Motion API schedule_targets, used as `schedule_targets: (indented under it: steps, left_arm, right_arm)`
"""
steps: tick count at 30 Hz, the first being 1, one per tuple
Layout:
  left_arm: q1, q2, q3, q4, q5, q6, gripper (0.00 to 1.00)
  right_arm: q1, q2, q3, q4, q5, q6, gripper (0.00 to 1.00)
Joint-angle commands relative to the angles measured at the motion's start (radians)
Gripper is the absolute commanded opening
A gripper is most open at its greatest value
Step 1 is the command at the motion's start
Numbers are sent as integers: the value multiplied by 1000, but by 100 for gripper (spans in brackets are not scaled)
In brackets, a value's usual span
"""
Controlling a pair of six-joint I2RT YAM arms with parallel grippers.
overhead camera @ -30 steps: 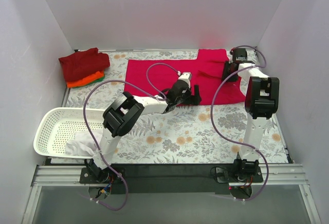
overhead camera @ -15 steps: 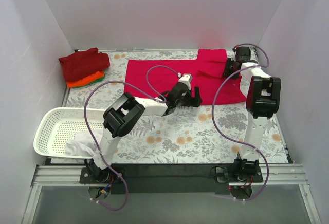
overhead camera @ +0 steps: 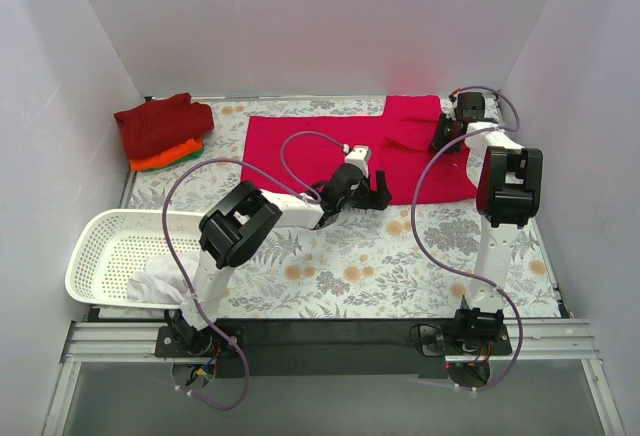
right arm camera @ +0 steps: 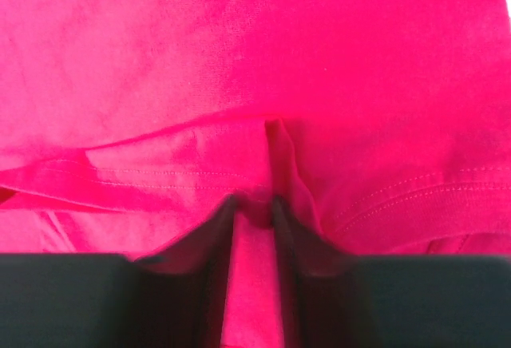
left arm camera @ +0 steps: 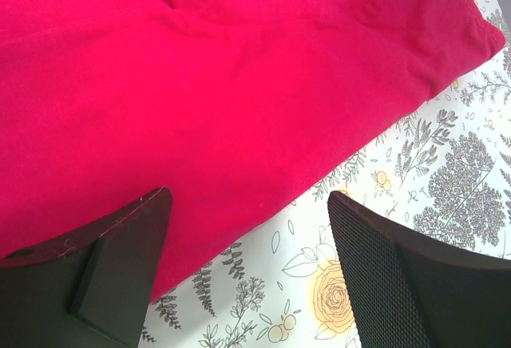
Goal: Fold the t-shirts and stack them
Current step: Fold the tshirt
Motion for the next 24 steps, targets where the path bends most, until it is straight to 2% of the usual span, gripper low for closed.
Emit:
schedule_targets:
  steps: [1, 5, 14, 17, 18, 21, 24]
  left_arm:
    - [0, -21, -54, -125, -35, 2, 74]
    - [0, -23, -70, -122, -35, -5, 74]
    - [-2, -12, -108, -110, -28, -24, 74]
    - [-5, -12, -114, -110, -30, -27, 74]
    - [-7, -15, -116, -110, -30, -27, 74]
    - [-8, -16, -122, -110, -33, -25, 74]
    - [-10, -22, -128, -108, -39, -27, 74]
  right_arm:
    - [-1, 3, 40, 25, -33, 12, 12]
    - [-1, -13, 54, 24, -35, 13, 2]
    - [-2, 46, 193, 17, -68, 73, 1]
    - [-5, 87, 250, 17, -85, 105, 9]
    - [-7, 96, 261, 19, -94, 116, 17]
    - [-13, 127, 302, 42, -150, 163, 30]
    - [-19, 124, 307, 91, -205, 220, 35]
